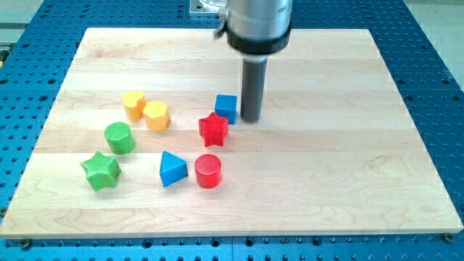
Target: Move the cube above the red star
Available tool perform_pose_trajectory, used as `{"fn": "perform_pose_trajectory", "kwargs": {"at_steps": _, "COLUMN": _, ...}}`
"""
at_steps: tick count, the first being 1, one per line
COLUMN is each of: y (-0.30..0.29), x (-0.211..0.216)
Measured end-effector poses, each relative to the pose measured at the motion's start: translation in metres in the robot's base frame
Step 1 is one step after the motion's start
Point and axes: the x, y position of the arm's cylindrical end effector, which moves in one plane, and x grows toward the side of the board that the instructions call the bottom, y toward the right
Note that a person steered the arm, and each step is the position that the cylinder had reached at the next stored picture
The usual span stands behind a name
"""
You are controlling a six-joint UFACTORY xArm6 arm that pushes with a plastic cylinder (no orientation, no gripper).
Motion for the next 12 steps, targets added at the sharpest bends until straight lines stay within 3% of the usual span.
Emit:
{"fn": "perform_pose_trajectory", "kwargs": {"at_steps": 1, "y": 0.007, "x": -0.029}}
{"fn": "perform_pose_trajectory", "kwargs": {"at_steps": 2, "y": -0.034, "x": -0.034}}
{"fn": "perform_pose_trajectory", "kwargs": {"at_steps": 3, "y": -0.065, "x": -0.012}}
{"fn": "perform_pose_trajectory", "kwargs": {"at_steps": 4, "y": -0.071, "x": 0.04}}
{"fn": "perform_pose_trajectory", "kwargs": {"at_steps": 5, "y": -0.075, "x": 0.026}}
{"fn": "perform_pose_trajectory", "kwargs": {"at_steps": 6, "y": -0.082, "x": 0.041}}
{"fn": "perform_pose_trajectory", "kwargs": {"at_steps": 8, "y": -0.064, "x": 0.026}}
{"fn": "perform_pose_trajectory", "kwargs": {"at_steps": 9, "y": -0.047, "x": -0.009}}
{"fn": "perform_pose_trajectory", "kwargs": {"at_steps": 10, "y": 0.028, "x": 0.022}}
{"fn": "perform_pose_trajectory", "kwargs": {"at_steps": 11, "y": 0.035, "x": 0.102}}
{"fn": "perform_pose_trajectory", "kwargs": {"at_steps": 12, "y": 0.006, "x": 0.068}}
